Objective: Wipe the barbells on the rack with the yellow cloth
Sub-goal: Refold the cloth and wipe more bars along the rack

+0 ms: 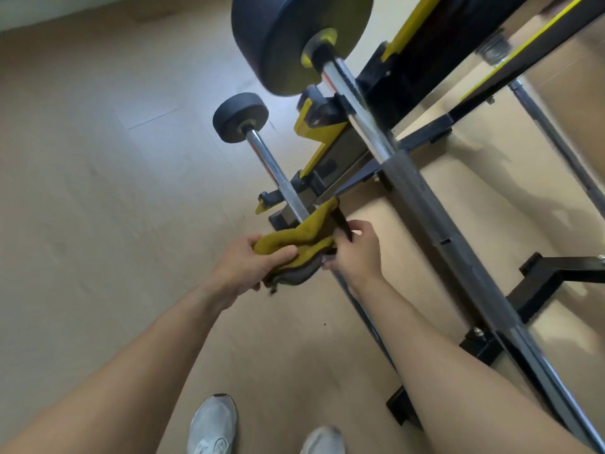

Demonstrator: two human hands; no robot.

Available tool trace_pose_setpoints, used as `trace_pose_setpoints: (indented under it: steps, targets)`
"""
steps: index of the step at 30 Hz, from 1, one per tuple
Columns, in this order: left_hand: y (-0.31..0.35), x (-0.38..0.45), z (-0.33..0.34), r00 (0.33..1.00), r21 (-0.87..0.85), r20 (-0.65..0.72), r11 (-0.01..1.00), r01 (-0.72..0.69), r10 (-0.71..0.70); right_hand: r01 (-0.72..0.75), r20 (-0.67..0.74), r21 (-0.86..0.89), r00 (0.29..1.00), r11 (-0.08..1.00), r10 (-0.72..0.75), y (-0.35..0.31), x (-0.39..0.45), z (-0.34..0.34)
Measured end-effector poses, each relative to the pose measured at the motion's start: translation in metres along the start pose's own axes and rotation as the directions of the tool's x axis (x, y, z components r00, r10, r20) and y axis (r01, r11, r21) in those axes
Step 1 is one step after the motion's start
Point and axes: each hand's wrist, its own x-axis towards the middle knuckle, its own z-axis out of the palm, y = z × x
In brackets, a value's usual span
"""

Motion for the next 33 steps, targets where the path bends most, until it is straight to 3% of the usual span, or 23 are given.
trace_pose_setpoints:
  steps: [2,5,8,10,12,14,16,19,20,21,23,25,26,29,33]
  targets:
    - [-0.022,0.010,-0.008,0.999,0.080,-0.024,0.996,-0.042,0.044,-0.038,-0.107,0.186,0.993,0.982,0.059,0.012,0.012,0.009]
    - [-0.041,0.031,-0.018,0.990,0.083,-0.083,0.991,-0.104,0.111,-0.055,-0.089,0.321,0.992,0.946,0.088,0.017,0.040,0.029]
    - [-0.034,0.049,-0.025,0.931,0.018,-0.312,0.981,-0.192,0.188,0.235,-0.186,0.136,0.960,0.962,-0.208,0.008,0.067,0.051]
    - [-0.025,0.057,-0.027,0.896,0.021,-0.341,0.955,-0.296,0.285,0.412,-0.229,0.000,0.887,0.911,-0.401,-0.001,0.070,0.066]
    - [-0.019,0.063,-0.027,0.884,0.014,-0.295,0.927,-0.375,0.362,0.623,-0.201,-0.079,0.755,0.778,-0.625,-0.007,0.065,0.084]
    - [-0.013,0.072,-0.021,0.881,-0.076,-0.279,0.906,-0.416,0.382,0.807,-0.068,-0.121,0.575,0.578,-0.816,-0.014,0.061,0.101]
    - [-0.005,0.080,-0.014,0.910,-0.275,-0.242,0.876,-0.396,0.336,0.875,0.060,-0.158,0.471,0.458,-0.880,-0.033,0.063,0.117]
    - [0.011,0.094,-0.004,0.962,-0.523,-0.126,0.808,-0.272,0.243,0.827,0.189,-0.393,0.502,0.403,-0.844,-0.064,0.082,0.138]
    - [0.015,0.099,0.001,0.972,-0.547,-0.112,0.804,-0.233,0.206,0.813,0.294,-0.485,0.498,0.321,-0.816,-0.063,0.095,0.144]
    - [0.015,0.101,0.006,0.979,-0.548,-0.119,0.812,-0.202,0.163,0.802,0.450,-0.573,0.478,0.167,-0.754,-0.057,0.107,0.148]
    - [0.006,0.103,0.016,0.987,-0.510,-0.139,0.849,-0.140,0.079,0.739,0.725,-0.647,0.518,-0.188,-0.455,-0.035,0.124,0.149]
    - [-0.006,0.099,0.022,0.992,-0.449,-0.126,0.892,-0.050,-0.008,0.719,0.808,-0.589,0.527,-0.369,-0.262,-0.015,0.127,0.138]
    - [-0.012,0.096,0.023,0.990,-0.427,-0.129,0.904,-0.011,-0.049,0.744,0.826,-0.563,0.491,-0.359,-0.278,-0.008,0.127,0.132]
    - [-0.028,0.091,0.022,0.977,-0.432,-0.170,0.901,0.047,-0.132,0.827,0.733,-0.562,0.494,-0.007,-0.467,0.013,0.126,0.108]
    - [-0.046,0.078,0.028,0.948,-0.377,-0.182,0.909,0.179,-0.262,0.812,0.666,-0.583,0.507,0.044,-0.547,0.057,0.116,0.078]
